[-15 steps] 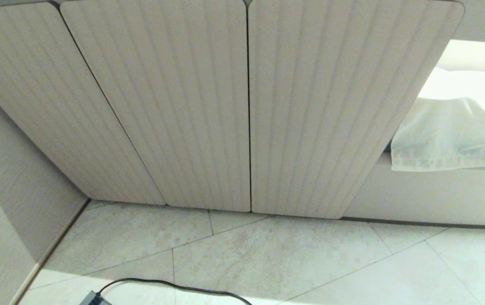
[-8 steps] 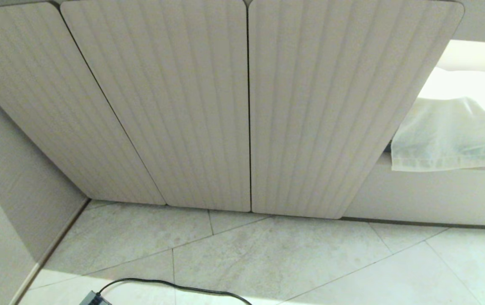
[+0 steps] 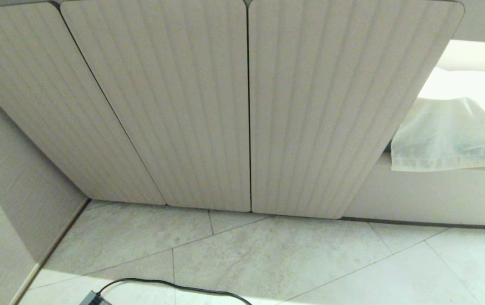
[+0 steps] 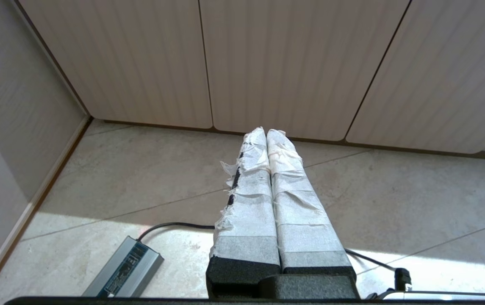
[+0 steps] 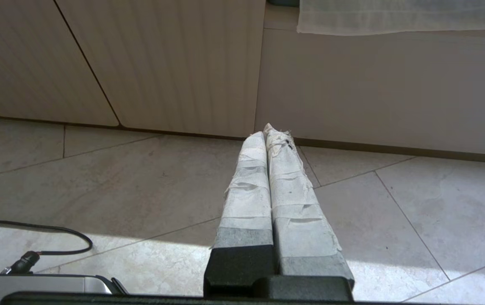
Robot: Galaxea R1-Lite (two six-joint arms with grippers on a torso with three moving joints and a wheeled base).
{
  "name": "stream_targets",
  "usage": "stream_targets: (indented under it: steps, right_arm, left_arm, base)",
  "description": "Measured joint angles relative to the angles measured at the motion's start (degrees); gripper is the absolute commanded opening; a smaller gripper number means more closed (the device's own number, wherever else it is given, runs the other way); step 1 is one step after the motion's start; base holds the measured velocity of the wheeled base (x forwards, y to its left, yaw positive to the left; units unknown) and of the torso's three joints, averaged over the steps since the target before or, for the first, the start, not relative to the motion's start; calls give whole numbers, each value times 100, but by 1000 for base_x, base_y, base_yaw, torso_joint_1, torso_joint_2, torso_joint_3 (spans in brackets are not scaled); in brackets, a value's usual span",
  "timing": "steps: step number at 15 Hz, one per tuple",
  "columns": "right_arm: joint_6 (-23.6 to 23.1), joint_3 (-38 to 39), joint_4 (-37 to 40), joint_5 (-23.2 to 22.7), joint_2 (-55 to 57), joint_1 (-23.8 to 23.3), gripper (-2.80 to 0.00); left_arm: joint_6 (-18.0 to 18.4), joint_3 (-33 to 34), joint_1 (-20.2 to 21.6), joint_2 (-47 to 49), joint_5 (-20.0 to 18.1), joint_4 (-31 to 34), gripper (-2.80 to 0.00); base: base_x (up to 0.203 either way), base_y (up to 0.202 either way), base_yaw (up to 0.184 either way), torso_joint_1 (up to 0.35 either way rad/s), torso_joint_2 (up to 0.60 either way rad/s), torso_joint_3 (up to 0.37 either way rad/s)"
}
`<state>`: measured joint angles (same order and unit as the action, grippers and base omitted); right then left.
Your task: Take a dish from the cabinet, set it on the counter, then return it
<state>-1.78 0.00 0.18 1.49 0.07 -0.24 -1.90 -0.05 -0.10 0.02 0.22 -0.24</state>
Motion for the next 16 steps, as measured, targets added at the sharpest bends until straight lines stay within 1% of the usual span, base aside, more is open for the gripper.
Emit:
stream_targets:
  steps: [2,5,16]
  right_arm:
    - [56,0,-6,-1,-7,0,-280]
    - [278,0,-9,38,-10,0,-280]
    - [299,0,-9,46,-15,-2,-280]
  left_arm:
    - [0,0,0,0,2,0,-280]
    - [0,0,0,0,2,0,-280]
    - [1,0,0,0,2,0,-280]
  base:
    - [0,0,0,0,0,0]
    - [0,0,0,0,0,0]
    - [0,0,0,0,0,0]
